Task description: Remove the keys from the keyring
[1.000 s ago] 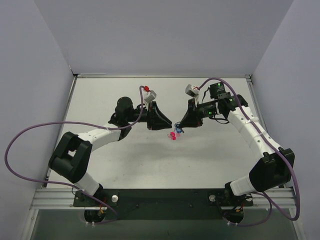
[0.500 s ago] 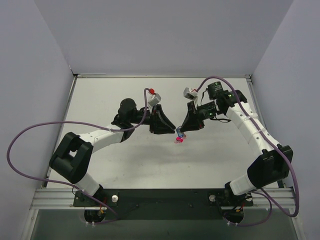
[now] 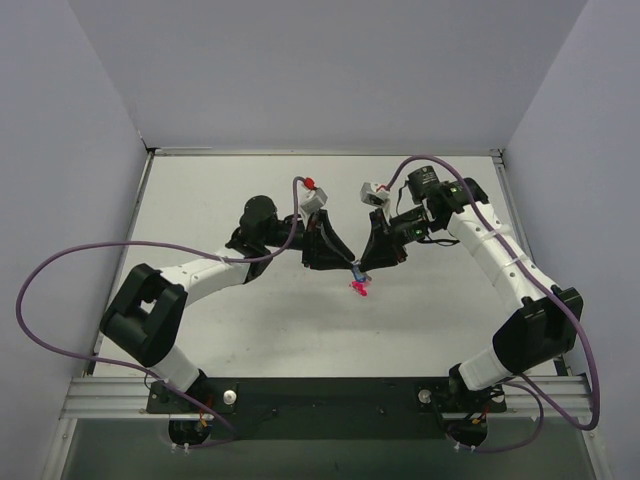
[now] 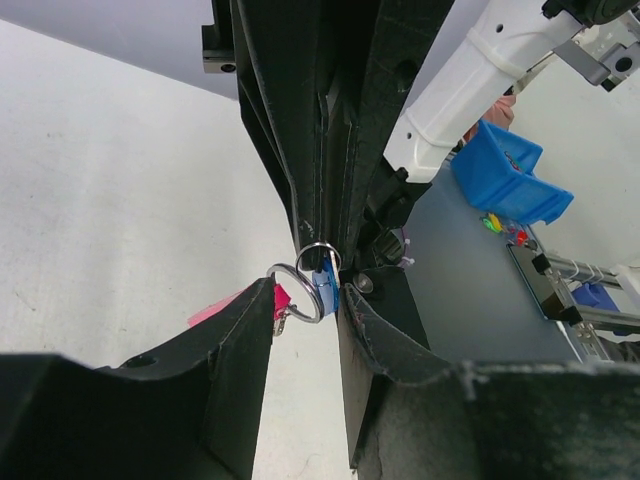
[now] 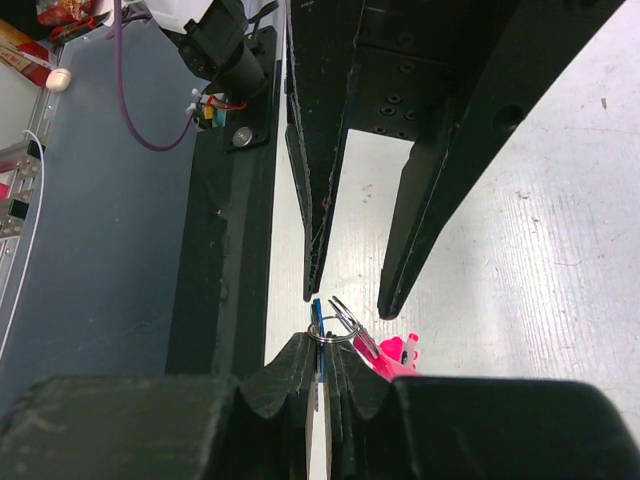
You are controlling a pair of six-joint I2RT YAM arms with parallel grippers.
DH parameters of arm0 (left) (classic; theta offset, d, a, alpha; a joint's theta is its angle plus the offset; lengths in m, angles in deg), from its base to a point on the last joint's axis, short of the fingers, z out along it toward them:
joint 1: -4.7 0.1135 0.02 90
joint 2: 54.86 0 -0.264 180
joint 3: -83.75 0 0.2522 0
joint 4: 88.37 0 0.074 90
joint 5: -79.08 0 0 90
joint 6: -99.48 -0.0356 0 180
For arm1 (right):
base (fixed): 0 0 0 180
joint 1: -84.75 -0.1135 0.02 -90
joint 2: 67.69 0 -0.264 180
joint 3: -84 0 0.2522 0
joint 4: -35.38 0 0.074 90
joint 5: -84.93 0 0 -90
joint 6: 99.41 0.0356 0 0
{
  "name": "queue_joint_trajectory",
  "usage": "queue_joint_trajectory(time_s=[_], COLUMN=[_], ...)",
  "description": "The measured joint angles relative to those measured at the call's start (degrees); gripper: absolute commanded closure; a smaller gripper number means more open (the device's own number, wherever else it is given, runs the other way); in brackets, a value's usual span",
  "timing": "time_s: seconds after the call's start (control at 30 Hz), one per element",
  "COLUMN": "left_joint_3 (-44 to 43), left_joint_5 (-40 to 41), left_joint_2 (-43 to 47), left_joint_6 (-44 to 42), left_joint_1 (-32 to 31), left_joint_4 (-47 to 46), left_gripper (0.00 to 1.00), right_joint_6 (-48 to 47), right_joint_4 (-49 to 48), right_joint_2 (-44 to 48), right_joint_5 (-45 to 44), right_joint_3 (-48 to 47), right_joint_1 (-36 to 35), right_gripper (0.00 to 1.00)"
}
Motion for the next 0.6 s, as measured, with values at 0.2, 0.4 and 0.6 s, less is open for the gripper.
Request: queue_joint_trajectory(time_s=[0.2,0.4,0.6], left_joint_3=[-0.44,-0.68,-0.76], left_joint_5=[-0.61,-1.49,-2.25], left_joint_2=[-0.11,-0.7,-1.2], left_joint_6=[-0.85,-0.87,-0.85], left_joint_1=[-0.61,-0.94,-1.57], left_joint_4=[0.74,0.74,0.79], left_gripper=[0.59,0.59,0.6], right_joint_6=[-0.66,-1.51,-2.56], right_joint_4=[0.7,1.01,1.73], right_joint_2=[-0.15,-0.17,-0.17], right_joint_5=[-0.07,-0.44,-0.55], right_joint_3=[-0.15,-0.15,-0.15], right_joint_1=[-0.04,-0.04,-0.04], right_gripper=[1.0,1.0,1.0])
